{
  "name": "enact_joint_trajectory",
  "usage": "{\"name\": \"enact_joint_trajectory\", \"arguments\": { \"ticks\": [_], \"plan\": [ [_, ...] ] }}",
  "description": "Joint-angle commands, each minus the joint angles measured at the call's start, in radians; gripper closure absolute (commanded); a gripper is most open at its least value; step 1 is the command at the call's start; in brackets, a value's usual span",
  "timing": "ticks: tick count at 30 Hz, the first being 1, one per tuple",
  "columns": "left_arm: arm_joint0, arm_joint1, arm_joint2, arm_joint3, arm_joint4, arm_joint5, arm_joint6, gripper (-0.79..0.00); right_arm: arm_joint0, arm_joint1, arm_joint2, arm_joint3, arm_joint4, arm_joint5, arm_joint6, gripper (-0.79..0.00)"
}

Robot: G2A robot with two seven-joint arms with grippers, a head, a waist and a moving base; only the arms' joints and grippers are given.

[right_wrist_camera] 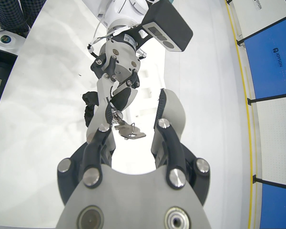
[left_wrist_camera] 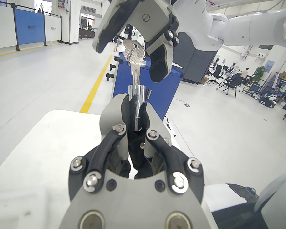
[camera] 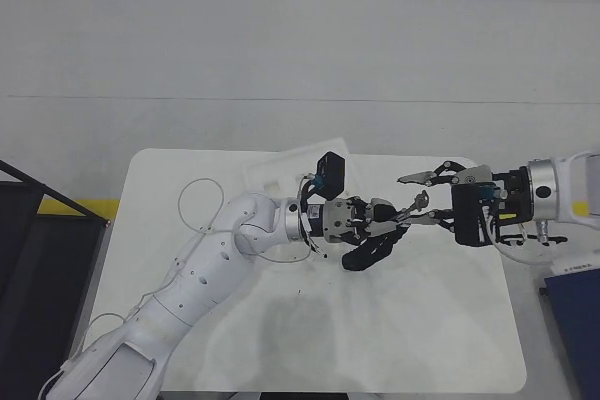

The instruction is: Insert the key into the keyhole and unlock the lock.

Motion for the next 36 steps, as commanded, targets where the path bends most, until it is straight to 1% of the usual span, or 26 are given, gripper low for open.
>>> {"name": "enact_joint_trajectory", "arguments": {
  "ticks": [1,9,14,20,26,33,34,36],
  "plan": [
    [-0.005,0.005,0.007,0.003,-0.002,0.0,0.004,0.0,0.027,0.007,-0.031,0.013,-0.03,0.0,-0.041,-0.379],
    [-0.02,0.022,0.038,0.003,-0.02,0.0,0.023,0.0,0.125,0.033,-0.16,0.049,-0.163,0.0,-0.202,-0.372],
    [-0.03,0.03,0.056,0.005,-0.025,0.0,0.038,0.0,0.188,0.043,-0.233,0.079,-0.229,0.0,-0.302,-0.36],
    [-0.041,0.038,0.075,0.008,-0.033,0.0,0.052,0.0,0.259,0.04,-0.308,0.1,-0.273,0.0,-0.397,-0.354],
    [-0.051,0.044,0.091,0.011,-0.038,0.0,0.062,0.0,0.315,0.028,-0.374,0.123,-0.278,0.0,-0.442,-0.323],
    [-0.057,0.05,0.104,0.013,-0.036,0.0,0.08,0.0,0.368,0.018,-0.442,0.134,-0.265,0.0,-0.469,-0.194],
    [-0.057,0.051,0.106,0.013,-0.036,0.0,0.082,0.0,0.374,0.017,-0.452,0.136,-0.262,0.0,-0.472,-0.16],
    [-0.059,0.052,0.109,0.014,-0.035,0.0,0.086,0.0,0.389,0.015,-0.473,0.139,-0.255,0.0,-0.476,-0.142]
  ]
}}
